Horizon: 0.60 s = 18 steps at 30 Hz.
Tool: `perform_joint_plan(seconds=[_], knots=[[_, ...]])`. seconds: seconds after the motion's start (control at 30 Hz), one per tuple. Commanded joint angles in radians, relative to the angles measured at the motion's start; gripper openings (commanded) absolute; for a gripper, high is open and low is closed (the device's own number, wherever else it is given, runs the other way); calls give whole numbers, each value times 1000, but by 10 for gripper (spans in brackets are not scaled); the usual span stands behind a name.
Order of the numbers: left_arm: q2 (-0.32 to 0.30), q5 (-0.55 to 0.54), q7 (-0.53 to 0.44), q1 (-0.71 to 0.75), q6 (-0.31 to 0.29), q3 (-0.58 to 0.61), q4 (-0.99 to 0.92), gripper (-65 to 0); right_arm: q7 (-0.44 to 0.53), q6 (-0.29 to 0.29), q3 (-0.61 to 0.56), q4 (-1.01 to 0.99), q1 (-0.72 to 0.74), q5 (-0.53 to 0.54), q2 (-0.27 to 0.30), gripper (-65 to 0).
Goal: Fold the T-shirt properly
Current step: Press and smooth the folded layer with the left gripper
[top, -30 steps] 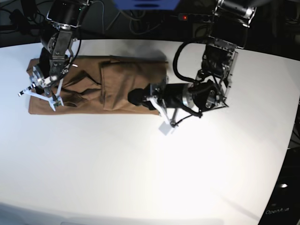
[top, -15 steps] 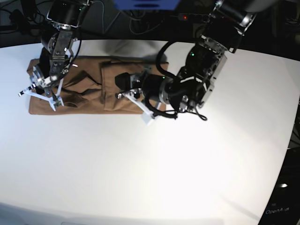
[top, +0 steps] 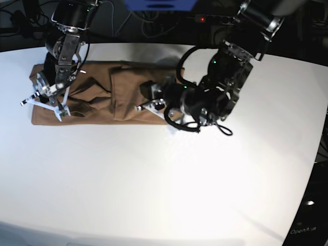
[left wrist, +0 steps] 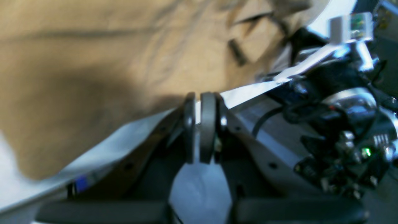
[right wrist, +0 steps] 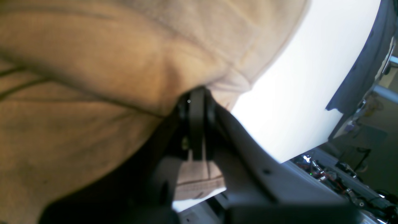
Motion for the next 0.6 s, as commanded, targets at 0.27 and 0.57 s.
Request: perform_joint_plan(seconds=[0.27, 0.57], knots=[[24, -28, 86, -69, 88, -2, 30, -625, 16, 113, -23, -32, -22, 138, -33, -650], [21, -24, 139, -72, 88, 1, 30, -625, 15, 113, -23, -32, -20, 138, -32, -650]])
